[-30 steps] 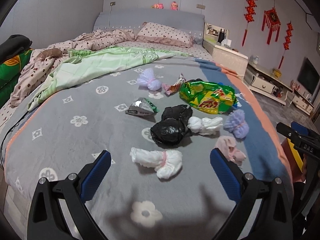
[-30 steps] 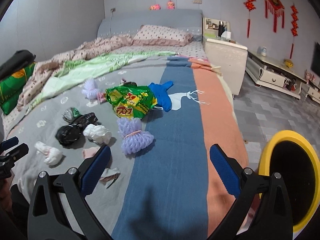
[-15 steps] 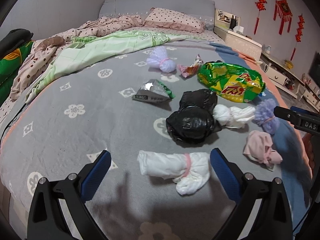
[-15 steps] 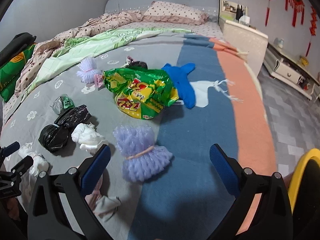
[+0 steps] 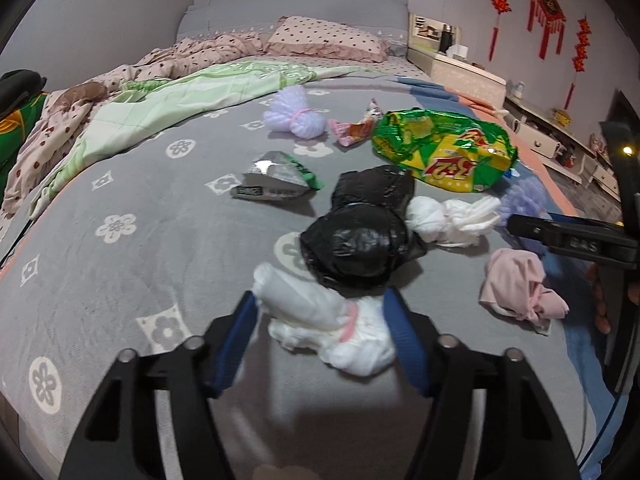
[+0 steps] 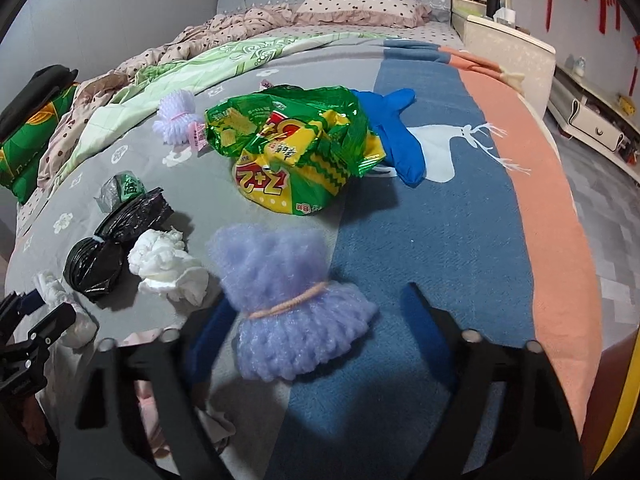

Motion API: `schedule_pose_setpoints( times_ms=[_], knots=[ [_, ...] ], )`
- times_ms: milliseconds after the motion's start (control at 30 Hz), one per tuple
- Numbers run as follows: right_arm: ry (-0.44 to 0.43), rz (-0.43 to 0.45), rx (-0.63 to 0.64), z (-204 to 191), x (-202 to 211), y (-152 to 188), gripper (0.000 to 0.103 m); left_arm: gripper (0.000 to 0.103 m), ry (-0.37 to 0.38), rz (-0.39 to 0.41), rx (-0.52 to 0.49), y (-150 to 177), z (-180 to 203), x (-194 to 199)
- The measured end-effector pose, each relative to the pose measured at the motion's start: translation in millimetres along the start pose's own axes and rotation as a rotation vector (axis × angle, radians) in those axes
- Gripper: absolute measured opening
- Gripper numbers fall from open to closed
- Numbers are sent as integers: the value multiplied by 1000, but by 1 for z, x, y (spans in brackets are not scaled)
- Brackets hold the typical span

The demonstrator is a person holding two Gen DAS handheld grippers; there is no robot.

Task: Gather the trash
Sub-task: 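Grasp the white tissue bundle with the left tool while the right tool grasps the purple bubble-wrap bundle, then carry both held bundles over the yellow-rimmed trash bin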

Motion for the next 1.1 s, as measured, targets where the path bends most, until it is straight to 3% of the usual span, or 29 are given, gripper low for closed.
schedule_pose_setpoints(
  times_ms=[133, 267, 767, 833, 867, 1100],
  knots=[
    [-18, 3, -2, 0, -2, 0, 61, 48, 18, 26, -8, 3, 4, -1],
    [-42, 13, -12, 2, -1, 1, 55, 42, 40, 42, 9, 4, 1, -4],
    [-76, 54, -42, 7, 9, 3, 49, 27, 29, 81, -3, 8, 0, 8],
    [-75, 58, -47, 7, 11, 4, 49, 24, 30, 82, -5, 8, 0, 10],
    [-74, 62, -48, 8, 12, 5, 49, 16, 30, 84, -4, 8, -1, 11],
    [-71, 80, -58, 9, 21, 8, 49, 15, 47, 85, 5, 10, -5, 21]
  ],
)
Point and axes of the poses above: each gripper's, at about its wrist camera, not at the fingertips, and x roughly against the way its jaws point, z to its right, y to its underside, the point moved 1 cm from there along -x, roughly the way its jaws point, and after that the axes turned 4 degrees about -y, right-handed, at the moved point
